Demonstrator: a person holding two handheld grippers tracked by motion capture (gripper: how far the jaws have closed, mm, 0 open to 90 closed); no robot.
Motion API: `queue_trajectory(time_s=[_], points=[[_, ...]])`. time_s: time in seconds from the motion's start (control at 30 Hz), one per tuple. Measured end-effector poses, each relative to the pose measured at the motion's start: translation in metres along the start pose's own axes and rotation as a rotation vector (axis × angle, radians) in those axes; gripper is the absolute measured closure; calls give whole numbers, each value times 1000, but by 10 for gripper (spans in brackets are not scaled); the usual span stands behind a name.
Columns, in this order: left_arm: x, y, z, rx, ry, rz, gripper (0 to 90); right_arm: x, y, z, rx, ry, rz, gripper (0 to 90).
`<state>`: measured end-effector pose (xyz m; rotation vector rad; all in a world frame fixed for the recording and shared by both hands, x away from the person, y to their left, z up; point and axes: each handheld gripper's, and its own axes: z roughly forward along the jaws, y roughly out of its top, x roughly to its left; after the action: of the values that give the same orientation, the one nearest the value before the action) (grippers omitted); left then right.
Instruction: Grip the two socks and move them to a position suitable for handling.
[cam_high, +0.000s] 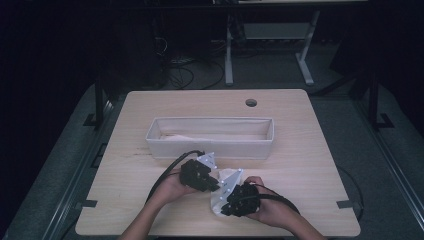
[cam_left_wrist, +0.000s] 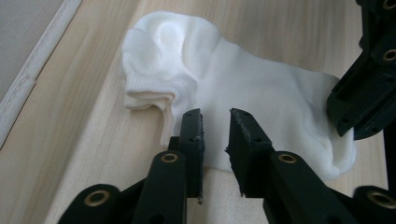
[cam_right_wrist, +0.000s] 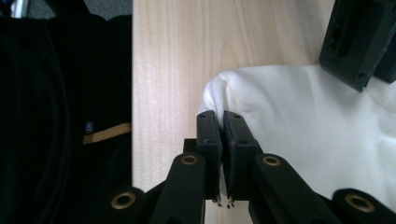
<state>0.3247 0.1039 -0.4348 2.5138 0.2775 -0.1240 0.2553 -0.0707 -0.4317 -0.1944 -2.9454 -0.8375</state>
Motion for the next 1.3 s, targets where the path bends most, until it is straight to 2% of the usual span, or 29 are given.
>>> queue_trajectory(time_s=[0.33, 0.73, 0.87, 0.93, 1.07, 1.2, 1.3], points=[[-5, 5, 6, 1, -38, 20, 834, 2, 7, -16, -30, -13, -6, 859], [-13, 8, 11, 24, -72, 52, 854, 2, 10, -28, -58, -17, 7, 860], [-15, 8, 17, 48, -80, 61, 854, 2, 9, -27, -59, -13, 10, 860], [-18, 6, 23, 69, -98, 56, 854, 2, 8, -27, -59, -9, 14, 860], [-20, 5, 21, 62, -102, 59, 851, 2, 7, -25, -64, 4, 13, 859], [-19, 6, 12, 33, -91, 70, 843, 3, 8, -26, -63, 6, 14, 859], [-19, 7, 7, 33, -84, 73, 843, 3, 9, -28, -62, 7, 17, 859]])
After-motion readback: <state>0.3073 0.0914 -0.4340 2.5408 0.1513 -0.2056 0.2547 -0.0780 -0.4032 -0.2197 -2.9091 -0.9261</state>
